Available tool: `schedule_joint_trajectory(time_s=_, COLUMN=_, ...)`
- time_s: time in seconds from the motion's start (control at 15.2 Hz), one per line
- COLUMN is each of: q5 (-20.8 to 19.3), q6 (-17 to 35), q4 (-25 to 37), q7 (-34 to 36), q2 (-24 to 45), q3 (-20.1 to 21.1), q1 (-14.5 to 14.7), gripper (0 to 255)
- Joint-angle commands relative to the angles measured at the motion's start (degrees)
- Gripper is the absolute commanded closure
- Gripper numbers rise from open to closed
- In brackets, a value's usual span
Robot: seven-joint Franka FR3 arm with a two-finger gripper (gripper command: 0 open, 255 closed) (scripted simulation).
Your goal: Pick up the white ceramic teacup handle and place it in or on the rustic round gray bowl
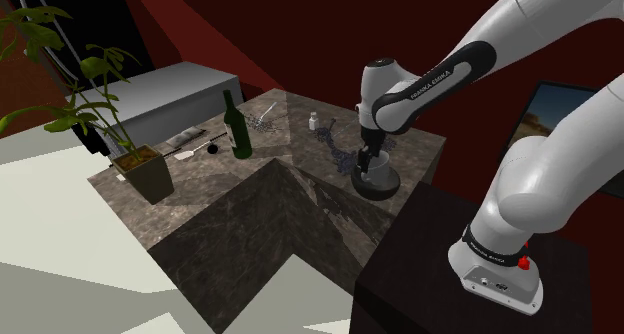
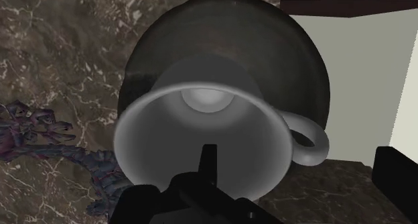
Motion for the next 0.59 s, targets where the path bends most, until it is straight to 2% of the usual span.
schedule_joint_trajectory(time_s=0.0, q5=0.0, q6=0.0, q4=0.0, q7=0.0, q2=0.0, q3=0.0, q1=0.0, gripper=0)
schedule_joint_trajectory(time_s=0.07, q5=0.0, q6=0.0, q4=0.0, q7=0.0, q2=0.0, q3=0.0, q1=0.0, gripper=0)
schedule_joint_trajectory(time_s=0.33, q5=0.48, q6=-9.26, q4=3.41, q7=-0.07, q2=-5.85, q3=0.69, q1=0.22, gripper=0)
schedule_joint_trajectory(time_s=0.53, q5=0.48, q6=-9.27, q4=3.4, q7=-0.07, q2=-5.86, q3=0.7, q1=0.21, gripper=0)
